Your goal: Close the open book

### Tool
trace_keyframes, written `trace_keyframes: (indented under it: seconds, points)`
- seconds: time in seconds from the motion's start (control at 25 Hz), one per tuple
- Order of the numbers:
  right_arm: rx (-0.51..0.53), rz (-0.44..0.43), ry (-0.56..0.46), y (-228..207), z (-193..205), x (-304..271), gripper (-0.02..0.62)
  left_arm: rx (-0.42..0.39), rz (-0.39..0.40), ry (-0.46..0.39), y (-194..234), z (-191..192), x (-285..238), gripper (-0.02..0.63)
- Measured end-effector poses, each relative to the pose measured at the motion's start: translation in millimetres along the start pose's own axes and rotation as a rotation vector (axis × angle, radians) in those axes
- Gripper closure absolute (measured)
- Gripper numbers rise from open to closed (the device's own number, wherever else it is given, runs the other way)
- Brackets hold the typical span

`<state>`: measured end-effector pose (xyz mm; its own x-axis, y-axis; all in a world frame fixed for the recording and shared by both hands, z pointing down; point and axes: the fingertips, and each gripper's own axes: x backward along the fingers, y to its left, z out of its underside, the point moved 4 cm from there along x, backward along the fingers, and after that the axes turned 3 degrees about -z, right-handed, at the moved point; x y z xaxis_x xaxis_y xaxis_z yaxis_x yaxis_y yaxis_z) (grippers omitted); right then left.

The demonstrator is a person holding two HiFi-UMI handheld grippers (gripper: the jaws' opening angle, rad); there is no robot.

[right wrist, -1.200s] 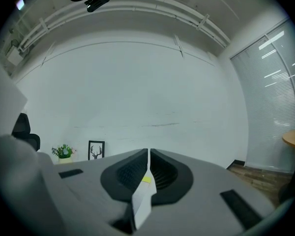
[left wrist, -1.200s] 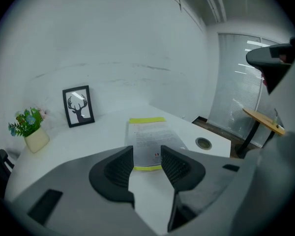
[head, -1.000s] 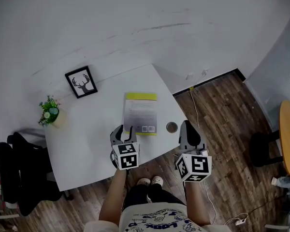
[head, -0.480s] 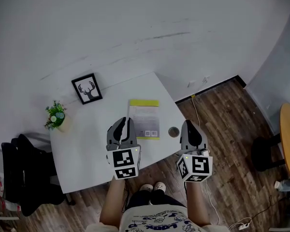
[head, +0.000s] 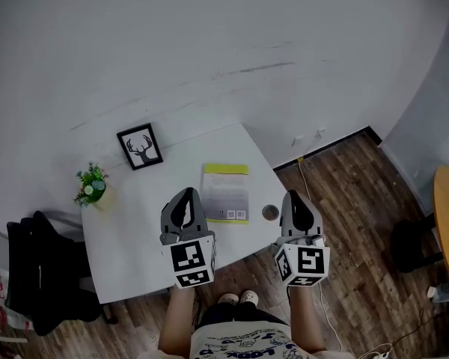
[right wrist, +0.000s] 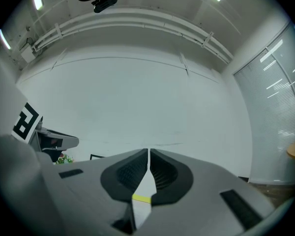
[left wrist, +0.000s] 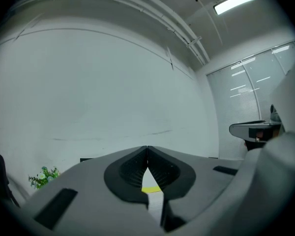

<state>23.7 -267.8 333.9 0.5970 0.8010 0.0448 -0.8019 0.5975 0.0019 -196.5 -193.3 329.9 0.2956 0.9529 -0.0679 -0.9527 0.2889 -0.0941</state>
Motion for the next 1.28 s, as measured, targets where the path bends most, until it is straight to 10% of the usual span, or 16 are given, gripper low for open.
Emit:
trace_keyframes:
  seconds: [1.28]
  points:
    - [0.014,0.010,0.002,3.1,-4.8,-1.9,0.562,0.010,0.041,-0.027,-3.9,-14.5,3.1,0.583]
